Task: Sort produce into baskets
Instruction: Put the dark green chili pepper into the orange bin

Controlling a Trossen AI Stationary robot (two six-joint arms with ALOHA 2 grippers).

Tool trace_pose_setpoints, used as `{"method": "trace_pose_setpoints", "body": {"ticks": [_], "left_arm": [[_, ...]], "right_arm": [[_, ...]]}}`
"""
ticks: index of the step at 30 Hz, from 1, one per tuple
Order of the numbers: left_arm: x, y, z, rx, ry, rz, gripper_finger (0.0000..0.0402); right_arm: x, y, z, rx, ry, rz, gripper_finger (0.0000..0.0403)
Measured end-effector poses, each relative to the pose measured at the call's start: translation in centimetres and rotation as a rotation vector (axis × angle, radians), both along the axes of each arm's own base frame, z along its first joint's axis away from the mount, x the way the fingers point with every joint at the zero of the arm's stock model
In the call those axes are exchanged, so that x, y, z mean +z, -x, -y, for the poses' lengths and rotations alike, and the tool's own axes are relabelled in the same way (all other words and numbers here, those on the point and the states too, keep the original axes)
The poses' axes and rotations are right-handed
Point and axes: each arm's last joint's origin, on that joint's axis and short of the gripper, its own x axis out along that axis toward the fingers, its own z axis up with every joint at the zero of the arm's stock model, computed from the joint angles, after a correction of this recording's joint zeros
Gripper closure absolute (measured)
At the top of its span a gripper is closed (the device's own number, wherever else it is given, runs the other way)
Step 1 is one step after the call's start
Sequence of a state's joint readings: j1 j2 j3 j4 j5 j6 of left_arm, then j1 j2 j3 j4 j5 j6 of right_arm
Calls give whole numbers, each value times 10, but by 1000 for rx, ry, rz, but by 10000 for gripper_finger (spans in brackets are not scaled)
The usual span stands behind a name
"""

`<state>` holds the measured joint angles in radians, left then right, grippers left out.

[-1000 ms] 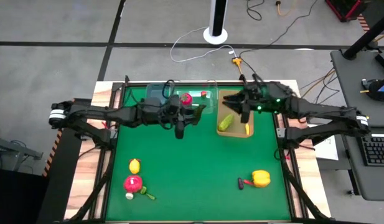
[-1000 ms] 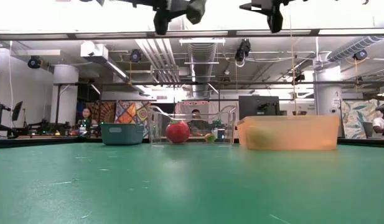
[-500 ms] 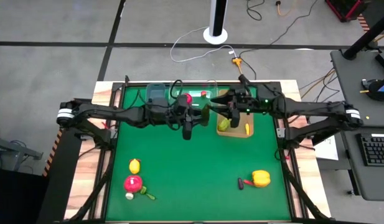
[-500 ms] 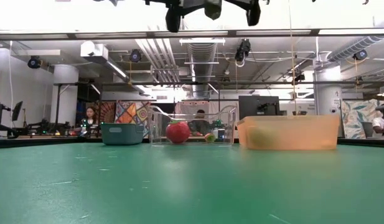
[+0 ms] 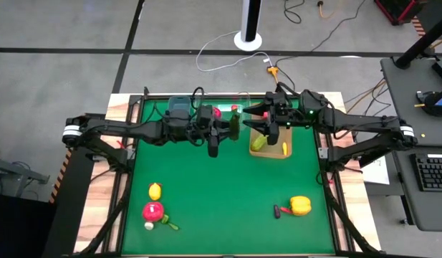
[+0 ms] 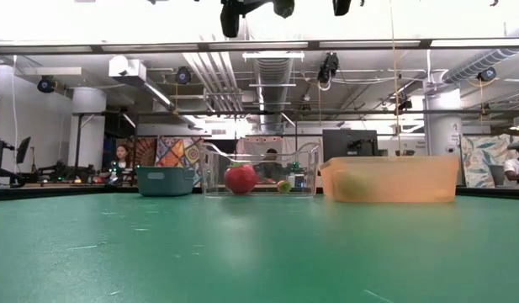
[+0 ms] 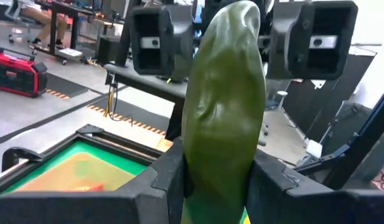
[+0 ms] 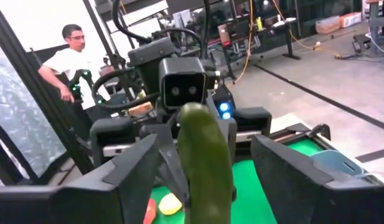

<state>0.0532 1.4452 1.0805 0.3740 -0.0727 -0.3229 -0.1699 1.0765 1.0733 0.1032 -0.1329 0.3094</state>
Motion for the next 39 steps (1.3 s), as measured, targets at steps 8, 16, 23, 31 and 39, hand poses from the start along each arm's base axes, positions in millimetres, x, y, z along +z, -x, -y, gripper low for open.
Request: {"method": "trace_pose_setpoints", "body": {"ticks": [8, 16, 23, 31, 39], "left_arm": [[1, 0, 0, 0, 0, 12, 295], [1, 0, 0, 1, -10, 13, 295], [1, 0, 0, 16, 17, 14, 287], [-6, 6, -1, 41, 59, -104, 209], [-41, 37, -2, 158, 157, -602, 161]], "right_arm": [[-7, -28, 4, 22, -2, -51, 122], [-7, -48, 6, 40, 26, -67, 184], [-4, -46, 6, 46, 44, -58, 315], [-10, -40, 10, 12, -23, -202, 320], [-68, -7, 38, -499, -122, -866, 312]]}}
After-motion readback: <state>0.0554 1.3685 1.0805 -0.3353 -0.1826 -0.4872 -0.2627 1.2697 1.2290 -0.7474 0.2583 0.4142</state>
